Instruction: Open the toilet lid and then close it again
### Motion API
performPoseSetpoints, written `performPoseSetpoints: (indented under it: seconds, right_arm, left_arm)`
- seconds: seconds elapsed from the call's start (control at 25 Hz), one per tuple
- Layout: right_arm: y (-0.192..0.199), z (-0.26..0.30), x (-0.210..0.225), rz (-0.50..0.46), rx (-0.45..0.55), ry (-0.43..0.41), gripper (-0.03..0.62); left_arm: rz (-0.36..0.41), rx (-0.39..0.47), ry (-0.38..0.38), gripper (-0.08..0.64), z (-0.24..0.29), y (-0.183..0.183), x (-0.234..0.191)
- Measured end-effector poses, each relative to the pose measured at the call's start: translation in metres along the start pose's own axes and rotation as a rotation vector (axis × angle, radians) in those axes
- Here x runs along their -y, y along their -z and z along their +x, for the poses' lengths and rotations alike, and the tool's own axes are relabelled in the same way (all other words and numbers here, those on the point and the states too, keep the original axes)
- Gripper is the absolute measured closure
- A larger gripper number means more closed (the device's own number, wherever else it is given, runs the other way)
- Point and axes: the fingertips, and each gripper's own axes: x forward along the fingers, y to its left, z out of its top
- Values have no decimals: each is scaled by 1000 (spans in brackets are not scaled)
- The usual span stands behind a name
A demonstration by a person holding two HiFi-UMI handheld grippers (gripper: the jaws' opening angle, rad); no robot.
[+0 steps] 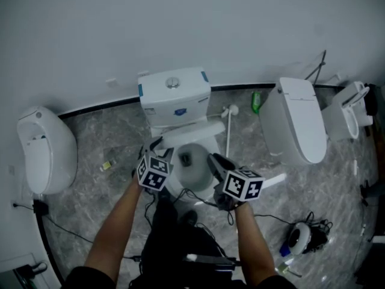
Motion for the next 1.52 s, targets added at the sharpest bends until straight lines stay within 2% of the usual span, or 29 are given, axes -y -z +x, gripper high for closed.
performPoseSetpoints:
  seconds: [0.4,0.64,0.88,1.0,1.08,1.16,1.32,1.52]
  right_arm:
    - [24,-35,-4,14,14,-6,509]
    - [49,-19,7,-14,-24,11,509]
    - [64,14,16,-19,-42,36,509]
    - [69,22,22,-57,-47,88,515]
    - [74,22,24,-86,-34,120,566]
    - [80,18,25,-108,-20,139,580]
    - [92,11,23,-103,9,160,580]
    - [116,1,33,-124,-4,214,581]
  left_arm:
    - [53,-24,-42,388,-9,19,24]
    - [82,-6,-54,388,-15,27,41]
    - [121,13,-33,376,-20,40,61]
    - [144,27,-13,366,-22,47,69]
    - [156,29,8,358,-24,52,74]
    - [160,34,40,351,-27,56,81]
    - [119,77,88,346,-39,63,88]
    - [-26,119,148,372,-59,72,93]
